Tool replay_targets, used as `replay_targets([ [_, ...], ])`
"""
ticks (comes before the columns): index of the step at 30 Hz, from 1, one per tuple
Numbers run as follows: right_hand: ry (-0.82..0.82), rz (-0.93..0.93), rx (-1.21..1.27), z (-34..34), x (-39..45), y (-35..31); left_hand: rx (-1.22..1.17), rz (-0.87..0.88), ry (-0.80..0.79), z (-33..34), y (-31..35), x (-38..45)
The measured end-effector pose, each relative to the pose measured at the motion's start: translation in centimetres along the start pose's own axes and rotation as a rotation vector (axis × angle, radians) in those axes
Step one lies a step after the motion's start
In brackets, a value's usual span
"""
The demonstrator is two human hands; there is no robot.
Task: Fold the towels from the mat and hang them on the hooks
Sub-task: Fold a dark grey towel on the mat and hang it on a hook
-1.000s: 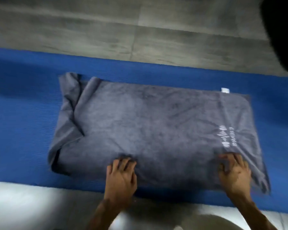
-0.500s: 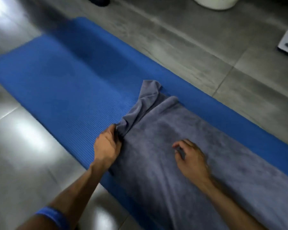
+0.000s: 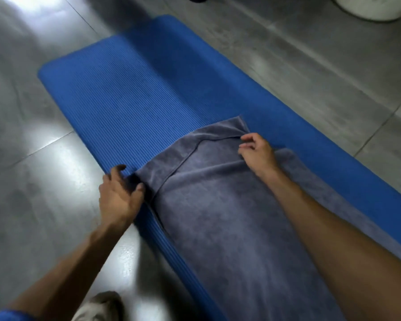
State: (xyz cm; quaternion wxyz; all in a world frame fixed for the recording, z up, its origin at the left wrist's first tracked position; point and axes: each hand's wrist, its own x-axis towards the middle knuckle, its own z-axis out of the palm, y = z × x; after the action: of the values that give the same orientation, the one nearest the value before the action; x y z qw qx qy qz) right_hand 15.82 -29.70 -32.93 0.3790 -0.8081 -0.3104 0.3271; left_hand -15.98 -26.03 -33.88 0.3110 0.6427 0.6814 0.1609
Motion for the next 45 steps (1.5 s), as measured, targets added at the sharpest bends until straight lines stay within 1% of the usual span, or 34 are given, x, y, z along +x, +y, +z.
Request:
replay_targets([
  [2,-0.061,0.127,0.083,1.1,1.5,-0.4,0.354,0.265,-0.041,0.5,-0.5,-0.6],
  [4,-0.088,0.242,0.199,1.7,2.5,-0.9,0.581,0.448,-0.059,1.1,-0.3,-0.7],
  [6,-0.059,0.286,0.28,1.9,3.5,-1.2,0.684,0.515,-0.099,1.6,-0.5,-0.3],
  [10,0.075,0.307,0.343,1.4,5.5,-0.8,0.8,0.507,-0.174,1.1,-1.1,0.8],
  [11,0.123,0.304,0.292,1.0,5.9,-0.5,0.805,0.52,-0.205,0.9,-1.1,0.8],
  [12,0.175,0.285,0.163,0.5,6.3,-0.4,0.795,0.54,-0.238,0.6,-1.1,0.9],
  [14,0.272,0.214,-0.208,-0.2,6.9,-0.3,0.708,0.539,-0.296,0.1,-0.9,1.1],
  [15,0.28,0.175,-0.31,-0.4,7.0,-0.4,0.627,0.494,-0.33,-0.1,-0.8,1.4],
  [16,0.246,0.141,-0.36,-0.3,7.2,-0.6,0.543,0.434,-0.358,-0.2,-0.7,1.8],
  [17,0.183,0.117,-0.383,0.0,7.6,-0.6,0.474,0.395,-0.371,-0.3,-0.9,2.2],
  [19,0.087,0.113,-0.357,0.8,8.2,-0.7,0.395,0.394,-0.358,-0.3,-1.4,3.3],
  [22,0.072,0.181,-0.215,0.9,8.6,-0.7,0.405,0.402,-0.349,-0.3,-1.6,4.4],
  [23,0.059,0.176,-0.186,0.8,8.6,-0.9,0.41,0.41,-0.34,-0.3,-1.4,4.5],
  [24,0.038,0.157,-0.148,0.7,8.6,-1.4,0.415,0.419,-0.313,-0.4,-1.3,4.5],
  [27,0.006,-0.003,-0.044,0.5,9.0,-3.1,0.426,0.484,-0.22,-0.6,-1.0,4.1],
  [29,-0.048,-0.045,-0.115,0.8,9.1,-3.7,0.473,0.503,-0.195,-0.7,-0.9,3.8],
  [31,-0.074,-0.066,-0.223,1.3,8.6,-3.5,0.604,0.539,-0.176,-0.6,-0.8,3.3],
  [34,0.04,-0.13,-0.346,2.5,7.0,-2.7,0.742,0.606,-0.215,-0.2,-0.1,2.6],
  [35,0.039,-0.149,-0.406,2.9,6.6,-2.4,0.758,0.614,-0.256,-0.1,0.1,2.5],
  [38,-0.1,-0.181,-0.598,3.8,5.9,-1.3,0.741,0.566,-0.327,0.2,0.6,2.2],
  [39,-0.123,-0.185,-0.64,3.8,5.9,-1.1,0.735,0.555,-0.329,0.3,0.6,2.1],
  [42,-0.155,-0.174,-0.658,3.8,6.1,-0.8,0.779,0.591,-0.313,0.4,0.9,1.8],
  [43,-0.174,-0.166,-0.662,3.7,6.2,-0.9,0.808,0.615,-0.334,0.5,1.0,1.7],
  [45,-0.229,-0.146,-0.676,3.4,6.3,-1.1,0.904,0.581,-0.436,0.7,0.9,1.7],
])
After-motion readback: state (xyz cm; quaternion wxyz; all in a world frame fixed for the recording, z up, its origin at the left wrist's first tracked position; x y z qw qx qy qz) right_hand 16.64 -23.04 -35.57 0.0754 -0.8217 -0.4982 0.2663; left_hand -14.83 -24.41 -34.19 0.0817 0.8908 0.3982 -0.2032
